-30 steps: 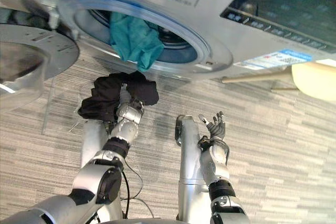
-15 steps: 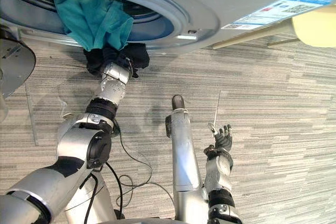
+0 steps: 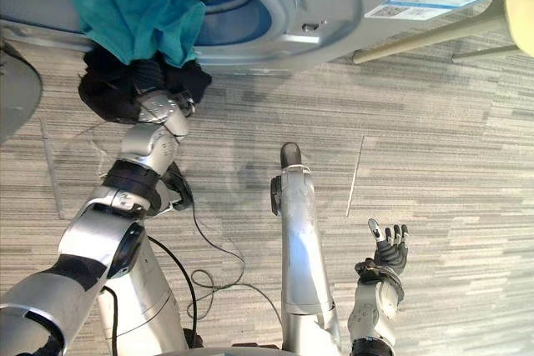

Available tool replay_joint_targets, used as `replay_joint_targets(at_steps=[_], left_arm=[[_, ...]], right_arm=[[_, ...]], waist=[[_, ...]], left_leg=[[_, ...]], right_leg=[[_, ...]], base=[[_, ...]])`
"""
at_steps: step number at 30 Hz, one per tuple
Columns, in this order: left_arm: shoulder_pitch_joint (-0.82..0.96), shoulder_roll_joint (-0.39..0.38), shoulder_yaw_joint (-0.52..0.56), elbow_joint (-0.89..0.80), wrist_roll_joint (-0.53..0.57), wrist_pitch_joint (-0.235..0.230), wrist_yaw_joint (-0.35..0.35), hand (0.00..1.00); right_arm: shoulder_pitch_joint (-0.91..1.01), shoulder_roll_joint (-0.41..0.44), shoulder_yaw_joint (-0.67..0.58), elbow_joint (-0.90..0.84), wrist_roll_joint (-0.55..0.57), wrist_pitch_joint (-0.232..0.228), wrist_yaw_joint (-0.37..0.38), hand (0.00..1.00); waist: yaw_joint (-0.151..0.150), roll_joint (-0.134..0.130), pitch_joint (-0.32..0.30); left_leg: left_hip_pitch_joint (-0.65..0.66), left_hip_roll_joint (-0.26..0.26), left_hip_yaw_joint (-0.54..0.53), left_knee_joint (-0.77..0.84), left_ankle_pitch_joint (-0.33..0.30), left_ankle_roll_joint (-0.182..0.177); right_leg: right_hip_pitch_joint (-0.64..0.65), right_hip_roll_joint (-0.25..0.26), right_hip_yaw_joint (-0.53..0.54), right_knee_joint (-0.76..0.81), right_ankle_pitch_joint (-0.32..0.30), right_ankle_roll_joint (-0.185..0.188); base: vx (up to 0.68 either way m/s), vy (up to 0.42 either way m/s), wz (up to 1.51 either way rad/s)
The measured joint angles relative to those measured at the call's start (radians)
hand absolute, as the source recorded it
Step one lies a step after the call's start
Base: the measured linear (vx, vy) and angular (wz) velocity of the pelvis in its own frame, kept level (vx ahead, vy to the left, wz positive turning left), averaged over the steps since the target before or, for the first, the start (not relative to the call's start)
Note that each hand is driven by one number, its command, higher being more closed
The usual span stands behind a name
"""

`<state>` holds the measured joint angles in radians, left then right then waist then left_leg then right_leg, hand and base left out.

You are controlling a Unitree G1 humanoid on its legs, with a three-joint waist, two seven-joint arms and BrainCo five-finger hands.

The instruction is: Pick up the laundry basket with both hands and put the clothes into the washing machine.

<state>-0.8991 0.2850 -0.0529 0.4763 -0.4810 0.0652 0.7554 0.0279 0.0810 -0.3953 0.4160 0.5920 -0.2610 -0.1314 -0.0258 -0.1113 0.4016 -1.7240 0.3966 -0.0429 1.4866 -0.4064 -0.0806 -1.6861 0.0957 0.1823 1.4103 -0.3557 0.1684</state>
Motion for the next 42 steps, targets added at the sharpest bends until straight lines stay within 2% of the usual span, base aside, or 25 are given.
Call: replay_joint_targets(at_steps=[2, 4, 5, 6, 8, 12, 16, 19, 23, 27, 30, 34, 37, 39, 42], left_arm=[[0.067, -0.041, 0.093, -0.113, 0.020, -0.036, -0.002, 1.00], [0.119, -0.134, 0.150, -0.250, 0.056, -0.126, 0.009, 1.00], [0.123, -0.186, 0.173, -0.307, 0.122, -0.146, 0.017, 1.00], [0.127, -0.206, 0.177, -0.329, 0.148, -0.160, 0.018, 1.00], [0.134, -0.256, 0.181, -0.448, 0.193, -0.240, 0.013, 1.00], [0.134, -0.314, 0.168, -0.537, 0.193, -0.310, 0.009, 1.00], [0.164, -0.403, 0.144, -0.547, 0.193, -0.340, 0.011, 1.00], [0.178, -0.408, 0.103, -0.546, 0.192, -0.340, 0.012, 1.00], [0.171, -0.407, 0.100, -0.543, 0.187, -0.341, 0.009, 1.00], [0.016, -0.348, 0.107, -0.331, 0.124, -0.353, 0.005, 1.00], [-0.148, -0.247, 0.140, -0.160, 0.014, -0.355, -0.060, 1.00], [-0.341, -0.077, 0.170, 0.092, -0.133, -0.324, -0.213, 1.00], [-0.409, -0.010, 0.127, 0.186, -0.198, -0.300, -0.300, 1.00], [-0.429, 0.021, 0.080, 0.225, -0.217, -0.286, -0.336, 1.00], [-0.432, 0.027, 0.038, 0.287, -0.216, -0.268, -0.364, 1.00]], right_arm=[[-0.003, -0.001, 0.032, 0.013, 0.004, 0.001, -0.001, 0.00], [-0.005, -0.007, 0.054, 0.011, 0.004, 0.002, -0.001, 0.00], [-0.006, -0.016, 0.062, 0.012, 0.003, -0.002, -0.001, 0.00], [-0.007, -0.018, 0.068, 0.012, 0.003, -0.004, -0.001, 0.00], [-0.019, -0.044, 0.110, 0.026, -0.007, -0.008, -0.003, 0.00], [-0.038, -0.059, 0.130, 0.053, -0.017, -0.007, -0.028, 0.00], [-0.041, -0.057, 0.152, 0.058, -0.044, -0.009, -0.071, 0.00], [-0.048, -0.055, 0.170, 0.041, -0.046, -0.018, -0.088, 0.00], [-0.057, -0.049, 0.198, 0.033, -0.047, -0.020, -0.089, 0.00], [-0.067, -0.039, 0.210, 0.039, -0.047, -0.021, -0.088, 0.00], [-0.078, -0.028, 0.210, 0.054, -0.052, -0.021, -0.086, 0.00], [-0.090, -0.016, 0.210, 0.080, -0.049, -0.012, -0.079, 0.00], [-0.090, -0.022, 0.210, 0.084, -0.035, -0.007, -0.064, 0.00], [-0.090, -0.029, 0.214, 0.084, -0.026, -0.002, -0.060, 0.00], [-0.090, -0.032, 0.214, 0.087, -0.008, -0.001, -0.062, 0.00]], waist=[[-0.003, 0.000, 0.000], [0.006, 0.000, 0.000], [0.017, 0.000, 0.000], [0.017, -0.001, 0.000], [0.022, -0.001, -0.001], [0.040, -0.001, -0.006], [0.040, 0.000, -0.066], [0.038, 0.000, -0.069], [0.040, 0.001, -0.094], [0.039, 0.001, -0.127], [0.036, 0.000, -0.130], [0.009, 0.000, -0.130], [0.004, 0.000, -0.130], [0.000, 0.000, -0.130], [-0.006, 0.000, -0.130]], left_leg=[[-0.001, -0.010, -0.013, -0.003, 0.007, -0.010], [0.007, -0.020, -0.023, -0.006, 0.014, -0.016], [0.018, -0.026, -0.029, -0.010, 0.016, -0.021], [0.025, -0.031, -0.029, -0.015, 0.017, -0.022], [0.062, -0.033, -0.026, -0.042, 0.013, -0.027], [0.095, -0.033, -0.023, -0.088, 0.018, -0.035], [0.096, -0.049, -0.033, -0.098, 0.039, -0.038], [0.121, -0.050, -0.035, -0.103, 0.039, -0.038], [0.141, -0.049, -0.031, -0.108, 0.037, -0.036], [0.144, -0.045, -0.025, -0.110, 0.035, -0.034], [0.144, -0.023, -0.017, -0.109, 0.035, -0.033], [0.144, 0.012, 0.002, -0.094, 0.027, -0.021], [0.143, 0.024, 0.022, -0.085, 0.017, -0.012], [0.135, 0.025, 0.025, -0.077, 0.012, -0.009], [0.121, 0.040, 0.030, -0.066, 0.000, -0.003]], right_leg=[[-0.001, -0.015, -0.019, 0.011, -0.005, -0.009], [0.006, -0.034, -0.042, 0.027, -0.011, -0.019], [0.019, -0.044, -0.052, 0.031, -0.020, -0.026], [0.028, -0.048, -0.053, 0.031, -0.027, -0.026], [0.065, -0.062, -0.063, 0.019, -0.039, -0.038], [0.099, -0.065, -0.075, -0.025, -0.038, -0.042], [0.102, -0.068, -0.084, -0.032, -0.035, -0.046], [0.131, -0.080, -0.097, -0.032, -0.043, -0.052], [0.144, -0.079, -0.091, -0.034, -0.046, -0.053], [0.146, -0.073, -0.087, -0.040, -0.042, -0.051], [0.144, -0.053, -0.080, -0.064, -0.019, -0.051], [0.141, -0.027, -0.066, -0.080, -0.003, -0.038], [0.132, -0.021, -0.049, -0.082, 0.000, -0.032], [0.122, -0.015, -0.041, -0.082, 0.004, -0.026], [0.110, -0.009, -0.035, -0.083, 0.007, -0.020]], base=[[0.04, -0.025, 0.19], [0.07, -0.035, 0.27], [0.05, -0.025, 0.24], [0.03, -0.025, 0.28], [0.01, -0.027, 0.25], [0.00, -0.012, 0.06], [0.06, -0.003, 0.00], [0.07, 0.005, 0.08], [0.01, -0.005, 0.03], [-0.01, 0.003, -0.05], [-0.01, 0.014, -0.29], [0.01, 0.017, -0.27], [0.02, 0.020, -0.13], [0.01, 0.022, -0.14], [0.00, 0.021, -0.14]])
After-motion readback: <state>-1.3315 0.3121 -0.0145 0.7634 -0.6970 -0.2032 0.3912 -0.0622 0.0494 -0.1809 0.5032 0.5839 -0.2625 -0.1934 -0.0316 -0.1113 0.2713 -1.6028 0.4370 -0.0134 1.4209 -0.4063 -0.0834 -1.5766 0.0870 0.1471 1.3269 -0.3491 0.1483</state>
